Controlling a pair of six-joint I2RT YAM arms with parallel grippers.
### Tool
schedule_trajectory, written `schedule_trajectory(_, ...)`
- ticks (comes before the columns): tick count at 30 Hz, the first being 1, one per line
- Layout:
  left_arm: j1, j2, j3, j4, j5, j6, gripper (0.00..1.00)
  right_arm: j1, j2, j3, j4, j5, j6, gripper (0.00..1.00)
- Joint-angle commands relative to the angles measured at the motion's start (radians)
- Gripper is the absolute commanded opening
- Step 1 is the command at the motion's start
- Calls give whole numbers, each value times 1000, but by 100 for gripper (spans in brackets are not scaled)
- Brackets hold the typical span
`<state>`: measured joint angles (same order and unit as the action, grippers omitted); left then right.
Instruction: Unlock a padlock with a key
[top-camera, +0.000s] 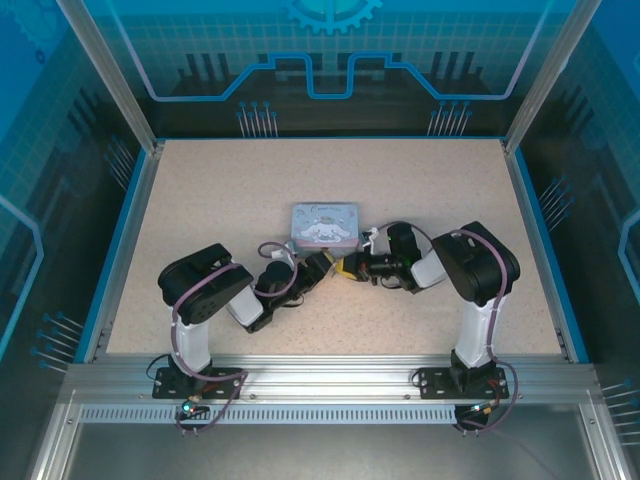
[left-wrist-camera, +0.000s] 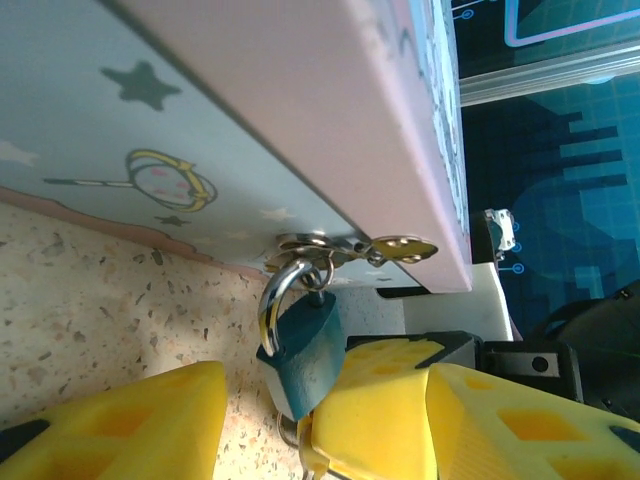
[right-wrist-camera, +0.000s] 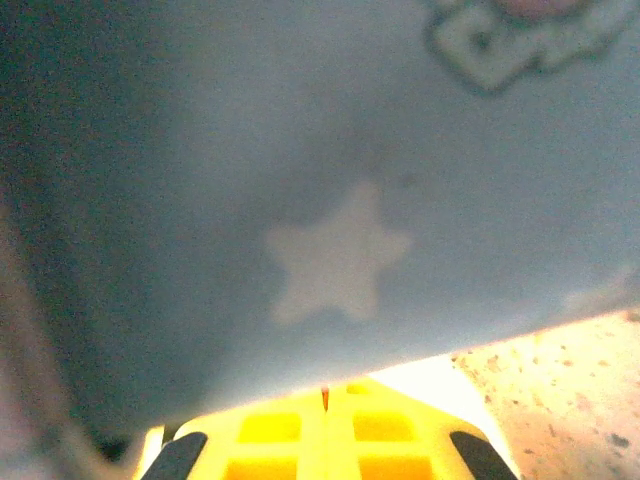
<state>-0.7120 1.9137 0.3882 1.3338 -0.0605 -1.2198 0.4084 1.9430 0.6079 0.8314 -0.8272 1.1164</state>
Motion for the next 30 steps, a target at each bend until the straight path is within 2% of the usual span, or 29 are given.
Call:
schedule_trajectory(1, -9, -2, -10, -4, -32, -15, 53, 32, -21, -15, 18, 11, 18, 0)
schedule_trajectory(8, -12, 1, 5, -10, -29, -13, 44, 55, -24, -19, 29, 23, 38, 0)
schedule_trajectory(23, -16, -11, 18, -26, -30, 6, 16, 79, -17, -28, 60, 31, 58, 2)
schedule_trajectory(28, -16, -27, 11, -35, -38, 11, 9, 75, -44, -41, 68, 39, 40, 6)
schedule_trajectory(29, -15, -31, 7, -37, -39, 12, 8, 71, -59, -47, 60, 44, 23, 9)
schedule_trajectory(30, -16, -33, 5, -40, -42, 10, 7, 64, -78, -53, 36, 49, 1, 16)
